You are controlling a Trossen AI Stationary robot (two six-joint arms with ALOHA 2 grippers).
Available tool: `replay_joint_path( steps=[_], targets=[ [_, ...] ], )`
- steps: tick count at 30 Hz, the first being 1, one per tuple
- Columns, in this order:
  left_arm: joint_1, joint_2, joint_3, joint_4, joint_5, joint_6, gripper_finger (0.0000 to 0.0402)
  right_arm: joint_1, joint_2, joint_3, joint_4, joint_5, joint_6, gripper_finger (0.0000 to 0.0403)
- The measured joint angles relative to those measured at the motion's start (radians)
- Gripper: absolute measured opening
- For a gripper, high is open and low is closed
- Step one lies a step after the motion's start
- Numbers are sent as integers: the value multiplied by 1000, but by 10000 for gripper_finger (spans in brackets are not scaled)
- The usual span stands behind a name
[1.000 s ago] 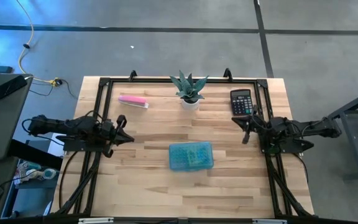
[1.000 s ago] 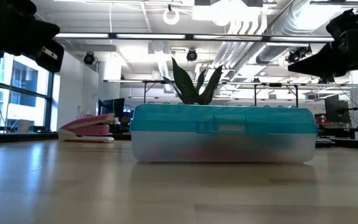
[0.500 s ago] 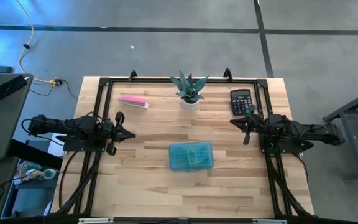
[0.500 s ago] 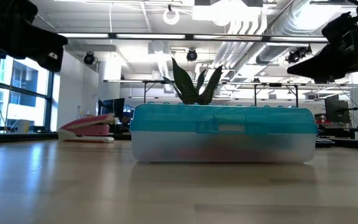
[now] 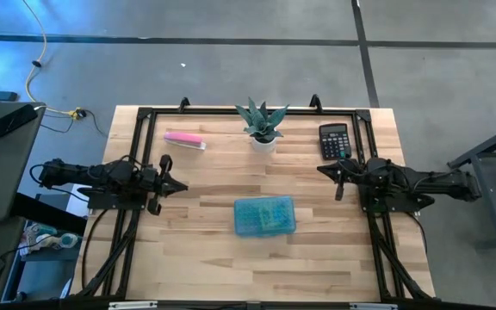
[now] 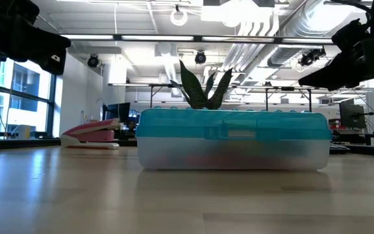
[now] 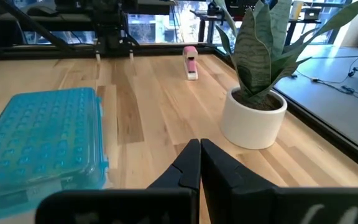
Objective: Pack school essentials
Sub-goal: Return to Home Position
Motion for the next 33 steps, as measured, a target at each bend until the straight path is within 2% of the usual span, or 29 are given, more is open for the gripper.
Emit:
replay_joint_path(
  steps=[8,11,14,18,33],
  targets=[
    [-1,0,-1,15,-24,-56,0,0,0,0,0,1,43,0],
    [-1,3,0,85,-234,-256,1,0,0,0,0,1,107,0],
    [0,2,0,91,-429,-355,0,0,0,0,0,1,170,0],
    [0,2,0,91,-568,-375,1,0,0,0,0,1,230,0],
    [0,2,0,91,-594,-377,0,0,0,0,0,1,259,0]
  ],
)
